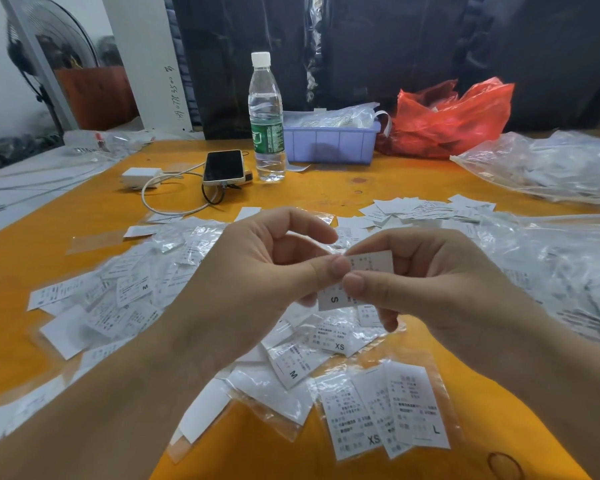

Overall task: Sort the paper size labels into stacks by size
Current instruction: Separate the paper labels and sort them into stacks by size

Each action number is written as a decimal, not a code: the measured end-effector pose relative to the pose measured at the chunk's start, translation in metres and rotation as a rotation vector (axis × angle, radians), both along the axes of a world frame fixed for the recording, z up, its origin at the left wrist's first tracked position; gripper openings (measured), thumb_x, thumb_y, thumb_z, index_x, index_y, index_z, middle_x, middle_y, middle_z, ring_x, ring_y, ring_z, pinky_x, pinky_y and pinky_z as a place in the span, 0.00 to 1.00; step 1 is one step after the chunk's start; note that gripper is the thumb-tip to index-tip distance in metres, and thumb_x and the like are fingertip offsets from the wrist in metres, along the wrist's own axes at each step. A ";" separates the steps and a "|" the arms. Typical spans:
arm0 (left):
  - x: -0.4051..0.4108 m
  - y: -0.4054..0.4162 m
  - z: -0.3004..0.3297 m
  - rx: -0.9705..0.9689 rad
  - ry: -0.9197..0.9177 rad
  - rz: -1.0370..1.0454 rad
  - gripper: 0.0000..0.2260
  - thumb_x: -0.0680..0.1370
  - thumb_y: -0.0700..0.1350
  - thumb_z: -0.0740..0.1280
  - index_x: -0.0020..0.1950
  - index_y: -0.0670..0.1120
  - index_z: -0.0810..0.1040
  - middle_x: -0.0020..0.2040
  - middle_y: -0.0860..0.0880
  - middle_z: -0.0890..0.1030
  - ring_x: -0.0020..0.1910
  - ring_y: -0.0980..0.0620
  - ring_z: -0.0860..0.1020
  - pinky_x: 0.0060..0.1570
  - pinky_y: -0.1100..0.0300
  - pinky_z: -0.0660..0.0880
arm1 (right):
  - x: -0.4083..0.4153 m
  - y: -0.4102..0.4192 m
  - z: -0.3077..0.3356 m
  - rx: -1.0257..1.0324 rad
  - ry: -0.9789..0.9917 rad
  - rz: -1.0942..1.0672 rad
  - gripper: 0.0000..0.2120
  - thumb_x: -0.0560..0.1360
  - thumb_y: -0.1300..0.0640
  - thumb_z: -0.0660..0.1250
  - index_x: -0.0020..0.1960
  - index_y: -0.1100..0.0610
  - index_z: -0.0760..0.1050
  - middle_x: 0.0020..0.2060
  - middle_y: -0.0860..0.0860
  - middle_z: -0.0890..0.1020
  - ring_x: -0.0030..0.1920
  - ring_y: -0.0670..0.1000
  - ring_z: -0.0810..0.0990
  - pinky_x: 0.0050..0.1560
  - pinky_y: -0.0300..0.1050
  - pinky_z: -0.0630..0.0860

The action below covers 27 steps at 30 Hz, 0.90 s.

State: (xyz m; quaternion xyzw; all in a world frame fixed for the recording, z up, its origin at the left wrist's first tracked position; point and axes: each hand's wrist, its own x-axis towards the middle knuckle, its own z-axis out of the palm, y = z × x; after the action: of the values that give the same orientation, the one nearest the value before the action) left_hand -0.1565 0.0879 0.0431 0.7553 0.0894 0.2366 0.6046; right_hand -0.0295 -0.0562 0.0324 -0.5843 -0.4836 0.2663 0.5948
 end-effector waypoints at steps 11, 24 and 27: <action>0.001 0.003 0.002 -0.092 0.044 0.018 0.07 0.68 0.51 0.70 0.37 0.49 0.84 0.35 0.47 0.84 0.32 0.52 0.80 0.32 0.62 0.78 | -0.003 0.000 0.007 0.078 0.027 -0.166 0.04 0.62 0.55 0.73 0.35 0.55 0.83 0.33 0.59 0.82 0.27 0.50 0.73 0.28 0.42 0.74; 0.003 -0.001 -0.003 -0.037 0.048 0.033 0.08 0.73 0.53 0.68 0.39 0.51 0.84 0.37 0.47 0.83 0.34 0.55 0.79 0.32 0.64 0.76 | -0.006 0.001 0.002 0.052 0.082 -0.084 0.06 0.68 0.56 0.75 0.37 0.57 0.82 0.33 0.56 0.81 0.28 0.50 0.76 0.30 0.41 0.76; 0.002 0.000 -0.001 -0.047 0.019 0.052 0.09 0.73 0.54 0.71 0.40 0.50 0.84 0.38 0.45 0.84 0.33 0.55 0.79 0.32 0.64 0.76 | -0.003 0.000 0.003 0.054 0.025 -0.109 0.05 0.69 0.55 0.71 0.36 0.53 0.83 0.32 0.55 0.82 0.28 0.49 0.75 0.29 0.41 0.75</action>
State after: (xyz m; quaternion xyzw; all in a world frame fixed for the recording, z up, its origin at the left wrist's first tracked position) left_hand -0.1547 0.0878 0.0416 0.7404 0.1205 0.2430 0.6151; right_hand -0.0330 -0.0563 0.0355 -0.5901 -0.4507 0.2274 0.6300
